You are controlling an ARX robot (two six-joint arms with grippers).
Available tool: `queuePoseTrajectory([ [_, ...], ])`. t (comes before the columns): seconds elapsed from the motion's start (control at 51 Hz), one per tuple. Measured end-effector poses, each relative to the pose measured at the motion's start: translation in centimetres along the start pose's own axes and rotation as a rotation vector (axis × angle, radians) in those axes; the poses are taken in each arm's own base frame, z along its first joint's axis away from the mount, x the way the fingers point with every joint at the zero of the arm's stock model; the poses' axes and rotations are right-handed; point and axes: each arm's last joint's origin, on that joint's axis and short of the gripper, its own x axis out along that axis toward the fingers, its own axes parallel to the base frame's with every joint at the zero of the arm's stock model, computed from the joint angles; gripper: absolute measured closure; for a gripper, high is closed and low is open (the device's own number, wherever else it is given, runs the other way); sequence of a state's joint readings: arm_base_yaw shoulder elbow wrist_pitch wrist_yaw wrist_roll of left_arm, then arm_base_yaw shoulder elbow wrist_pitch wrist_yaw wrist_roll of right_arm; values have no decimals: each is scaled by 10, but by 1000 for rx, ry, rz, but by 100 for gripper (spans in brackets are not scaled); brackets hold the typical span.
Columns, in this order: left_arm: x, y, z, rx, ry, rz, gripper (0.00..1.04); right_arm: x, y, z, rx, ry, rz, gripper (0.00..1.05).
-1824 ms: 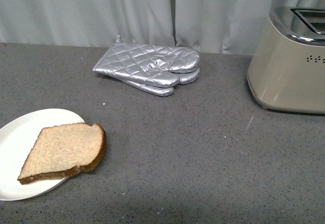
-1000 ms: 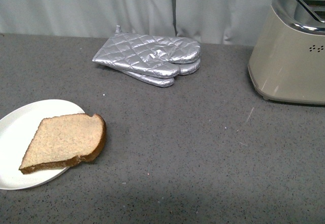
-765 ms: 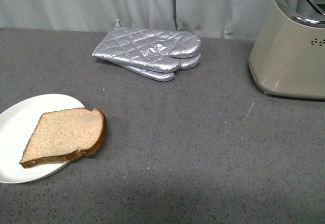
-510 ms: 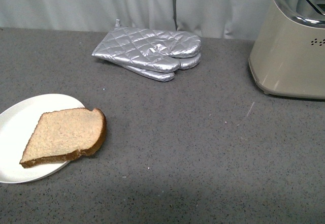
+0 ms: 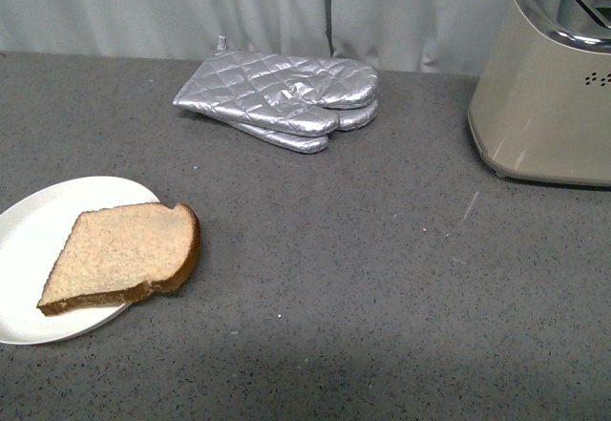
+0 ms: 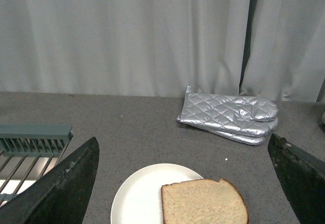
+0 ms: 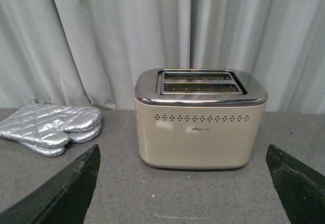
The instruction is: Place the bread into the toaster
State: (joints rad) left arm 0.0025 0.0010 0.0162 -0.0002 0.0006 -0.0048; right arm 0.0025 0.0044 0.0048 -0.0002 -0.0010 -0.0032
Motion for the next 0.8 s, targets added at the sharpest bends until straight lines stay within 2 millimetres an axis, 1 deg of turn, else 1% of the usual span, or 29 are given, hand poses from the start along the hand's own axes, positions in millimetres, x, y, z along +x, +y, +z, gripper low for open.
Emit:
queuePoseTrajectory([
  [0.137, 0, 0, 0, 0, 0, 0, 7, 0, 0, 0, 0, 0, 0, 9],
  [0.176, 0, 0, -1, -36, 30, -29, 7, 0, 0, 0, 0, 0, 0, 9],
  [0.235, 1, 1, -1, -203, 203, -146, 7, 0, 0, 0, 0, 0, -2, 9],
  [0.255, 2, 2, -1, -276, 276, -172, 7, 0, 0, 0, 0, 0, -2, 9],
  [0.275, 3, 3, -2, -390, 341, -187, 7, 0, 0, 0, 0, 0, -1, 9],
  [0.294, 4, 3, -2, -418, 362, -197, 7, 0, 0, 0, 0, 0, 2, 9],
  [0.333, 9, 5, -4, -591, 431, -199, 7, 0, 0, 0, 0, 0, 1, 9],
  [0.353, 11, 5, -4, -631, 442, -198, 7, 0, 0, 0, 0, 0, 0, 9],
  [0.392, 18, 6, -2, -771, 465, -194, 7, 0, 0, 0, 0, 0, -1, 9],
  [0.412, 20, 6, -1, -800, 468, -196, 7, 0, 0, 0, 0, 0, -1, 9],
  [0.471, 32, 8, 6, -896, 463, -213, 7, 0, 0, 0, 0, 0, -1, 9],
  [0.51, 44, 12, 12, -939, 446, -229, 7, 0, 0, 0, 0, 0, -2, 9],
  [0.588, 65, 19, 21, -973, 411, -251, 7, 0, 0, 0, 0, 0, -2, 9],
  [0.627, 80, 24, 25, -985, 395, -263, 7, 0, 0, 0, 0, 0, -2, 9],
  [0.647, 84, 26, 25, -985, 392, -266, 7, 0, 0, 0, 0, 0, -2, 9],
  [0.686, 100, 32, 25, -984, 387, -273, 7, 0, 0, 0, 0, 0, -2, 9],
  [0.706, 104, 33, 24, -984, 388, -272, 7, 0, 0, 0, 0, 0, -2, 9],
  [0.745, 119, 39, 19, -980, 397, -264, 7, 0, 0, 0, 0, 0, -2, 9],
  [0.765, 122, 41, 17, -978, 401, -260, 7, 0, 0, 0, 0, 0, -2, 9],
  [0.804, 135, 47, 9, -974, 429, -247, 7, 0, 0, 0, 0, 0, -2, 9],
])
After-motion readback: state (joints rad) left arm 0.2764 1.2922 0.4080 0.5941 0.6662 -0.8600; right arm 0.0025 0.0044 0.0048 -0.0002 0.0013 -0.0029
